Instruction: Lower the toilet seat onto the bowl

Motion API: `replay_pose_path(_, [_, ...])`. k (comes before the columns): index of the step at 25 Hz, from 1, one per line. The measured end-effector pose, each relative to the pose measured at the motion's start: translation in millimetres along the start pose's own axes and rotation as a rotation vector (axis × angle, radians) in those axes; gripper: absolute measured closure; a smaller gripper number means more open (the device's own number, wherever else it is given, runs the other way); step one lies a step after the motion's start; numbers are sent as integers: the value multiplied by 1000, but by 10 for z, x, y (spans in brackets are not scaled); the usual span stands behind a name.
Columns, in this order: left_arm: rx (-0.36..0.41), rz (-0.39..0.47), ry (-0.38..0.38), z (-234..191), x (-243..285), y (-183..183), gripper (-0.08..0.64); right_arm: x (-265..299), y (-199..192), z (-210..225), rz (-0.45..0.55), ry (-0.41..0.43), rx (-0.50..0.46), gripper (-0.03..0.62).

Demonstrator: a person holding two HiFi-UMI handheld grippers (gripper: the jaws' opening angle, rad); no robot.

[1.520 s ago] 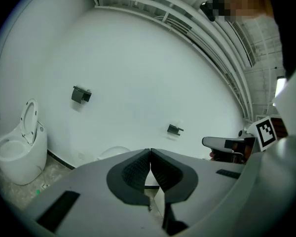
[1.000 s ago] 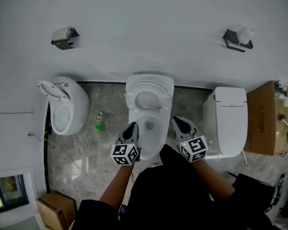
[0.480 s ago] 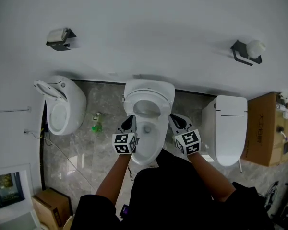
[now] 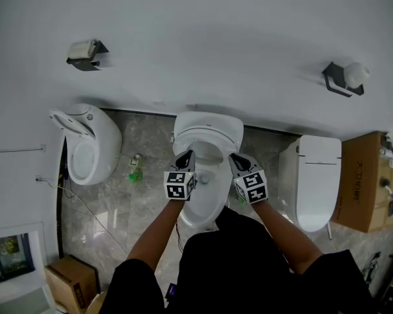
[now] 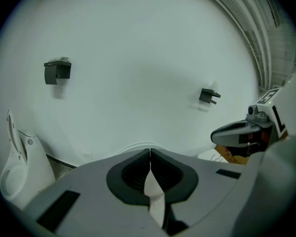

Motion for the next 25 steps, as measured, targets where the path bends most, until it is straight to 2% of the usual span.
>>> replay_pose_path(4, [5, -16, 18, -131, 133, 2, 543, 159, -8, 45, -16, 20, 24, 558])
replay_pose_path(11, [52, -69, 40, -332, 434, 12, 541, 410, -114, 177, -59, 36, 2, 557])
replay_pose_path(14, [43, -104, 52, -386, 583, -24, 486, 505, -208, 228, -89, 40, 7, 557])
replay_pose_path(18, [72, -154, 64, -465, 717, -74, 450, 645, -262, 254, -108, 44, -7, 553])
replay_pose_path(20, [86, -177, 53, -489, 777, -93, 442, 741, -282, 276, -119, 48, -7, 534])
replay_pose_path(21, [92, -189, 47, -503, 803, -106, 431, 793, -298, 283, -127, 51, -4, 482])
replay_pose_path(22, [100, -202, 43, -520, 828, -123, 428, 843, -320, 290, -138, 54, 1, 463])
replay_pose_path(25, [124, -233, 38, -584, 912, -179, 423, 955, -397, 322, -163, 53, 1, 463])
Point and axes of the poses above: the fingertips, and each gripper's own axes: x forward along the fingers, z to its right, y out of its top, the point moved 1 cm from there along -x, backward along the fingers, and after that the axes turned 4 degrees about -y, right-handed, at the moved point
